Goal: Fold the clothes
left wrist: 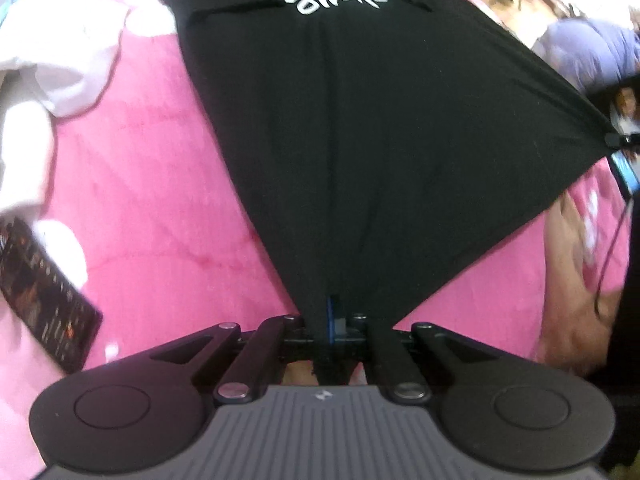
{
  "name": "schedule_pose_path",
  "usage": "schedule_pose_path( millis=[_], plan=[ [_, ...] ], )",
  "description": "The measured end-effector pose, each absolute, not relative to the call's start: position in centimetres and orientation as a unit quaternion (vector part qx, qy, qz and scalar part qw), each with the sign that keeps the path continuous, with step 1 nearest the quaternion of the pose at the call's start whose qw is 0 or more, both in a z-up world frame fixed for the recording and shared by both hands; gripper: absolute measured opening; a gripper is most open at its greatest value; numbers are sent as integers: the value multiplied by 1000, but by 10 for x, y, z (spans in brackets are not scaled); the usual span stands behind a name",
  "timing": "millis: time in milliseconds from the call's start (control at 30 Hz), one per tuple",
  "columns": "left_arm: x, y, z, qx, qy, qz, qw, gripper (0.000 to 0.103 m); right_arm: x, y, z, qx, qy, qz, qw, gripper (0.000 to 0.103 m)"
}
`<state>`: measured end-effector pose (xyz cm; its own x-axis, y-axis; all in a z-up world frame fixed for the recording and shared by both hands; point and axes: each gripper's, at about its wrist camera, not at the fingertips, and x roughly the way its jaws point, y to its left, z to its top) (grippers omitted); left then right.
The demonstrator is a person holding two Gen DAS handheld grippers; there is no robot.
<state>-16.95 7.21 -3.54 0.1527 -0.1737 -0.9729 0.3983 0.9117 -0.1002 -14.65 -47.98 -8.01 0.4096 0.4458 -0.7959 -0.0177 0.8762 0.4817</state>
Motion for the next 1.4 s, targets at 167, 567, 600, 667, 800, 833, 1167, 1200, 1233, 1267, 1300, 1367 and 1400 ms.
schedule_pose_path(
  millis=[167, 567, 600, 667, 800, 833, 1167, 1200, 1233, 1267, 1300, 1367, 1400],
  plan=[
    [-184, 79, -38, 87, 643, -198, 735, 2, -170, -482, -87, 213, 553, 143, 793, 2],
    [-80, 124, -6, -26, 584, -148, 798, 3, -73, -441, -43, 215, 510, 188, 811, 2],
    [-68, 128, -3, -46, 580, -139, 801, 3, -57, -437, -39, 216, 507, 189, 813, 2],
    [-38, 137, -1, -79, 577, -119, 804, 3, -23, -431, -32, 216, 503, 188, 815, 2],
    [25, 144, -20, -117, 571, -85, 808, 3, 46, -413, -19, 205, 488, 182, 829, 2],
    [39, 145, -24, -126, 567, -78, 810, 3, 63, -409, -16, 203, 483, 179, 833, 2],
    [151, 152, -66, -212, 502, -18, 838, 3, 180, -375, -22, 251, 429, 159, 853, 2],
    [157, 153, -67, -218, 493, -17, 842, 3, 188, -374, -25, 260, 427, 156, 852, 2],
    [164, 154, -69, -222, 485, -15, 846, 3, 196, -372, -29, 268, 425, 154, 851, 2],
    [165, 159, -65, -228, 479, -14, 847, 3, 205, -369, -32, 274, 424, 152, 850, 2],
    [166, 164, -61, -234, 474, -14, 849, 3, 212, -368, -36, 279, 424, 150, 848, 2],
    [176, 167, -64, -238, 469, -13, 850, 3, 226, -366, -45, 290, 425, 146, 845, 2],
    [179, 168, -65, -239, 465, -14, 852, 3, 232, -365, -50, 295, 425, 143, 844, 2]
  ],
)
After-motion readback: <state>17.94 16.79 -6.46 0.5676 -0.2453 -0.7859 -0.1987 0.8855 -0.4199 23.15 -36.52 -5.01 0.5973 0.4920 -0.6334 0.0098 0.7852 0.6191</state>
